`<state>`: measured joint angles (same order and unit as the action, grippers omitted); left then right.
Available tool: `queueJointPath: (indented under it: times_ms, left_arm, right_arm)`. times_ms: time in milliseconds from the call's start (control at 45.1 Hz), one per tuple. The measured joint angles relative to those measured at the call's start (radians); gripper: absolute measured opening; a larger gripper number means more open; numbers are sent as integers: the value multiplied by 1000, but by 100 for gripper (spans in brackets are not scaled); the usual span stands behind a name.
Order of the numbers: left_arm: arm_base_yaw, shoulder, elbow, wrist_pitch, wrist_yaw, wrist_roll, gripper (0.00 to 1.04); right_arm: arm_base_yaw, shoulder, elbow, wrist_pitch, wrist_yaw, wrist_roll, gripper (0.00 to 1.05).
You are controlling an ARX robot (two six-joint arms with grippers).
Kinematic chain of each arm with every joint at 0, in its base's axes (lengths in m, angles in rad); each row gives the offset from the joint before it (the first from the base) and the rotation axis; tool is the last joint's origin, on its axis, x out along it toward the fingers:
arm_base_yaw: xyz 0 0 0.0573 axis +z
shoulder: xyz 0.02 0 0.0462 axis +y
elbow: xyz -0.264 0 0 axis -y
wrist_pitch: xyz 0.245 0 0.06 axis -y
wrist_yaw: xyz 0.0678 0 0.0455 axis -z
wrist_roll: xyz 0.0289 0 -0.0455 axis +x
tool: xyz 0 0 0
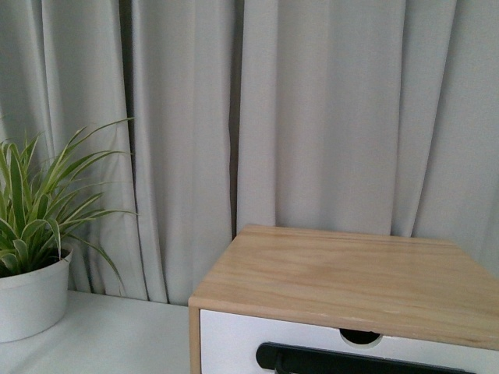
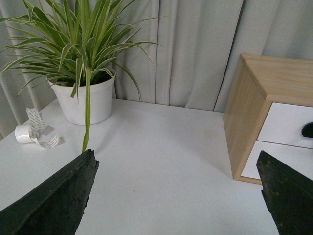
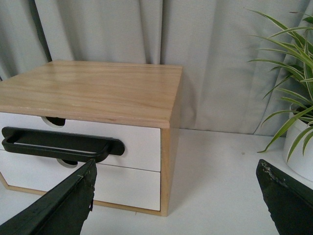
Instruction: Pull drawer
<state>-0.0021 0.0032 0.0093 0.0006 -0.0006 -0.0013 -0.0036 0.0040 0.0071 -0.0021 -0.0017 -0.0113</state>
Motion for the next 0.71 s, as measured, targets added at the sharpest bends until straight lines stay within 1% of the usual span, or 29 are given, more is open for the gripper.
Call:
queueJointPath:
  times_ms: [709]
  left_arm:
    - [0,0,0,0,0,0,99]
  right_arm:
    - [0,0,0,0,0,0,96]
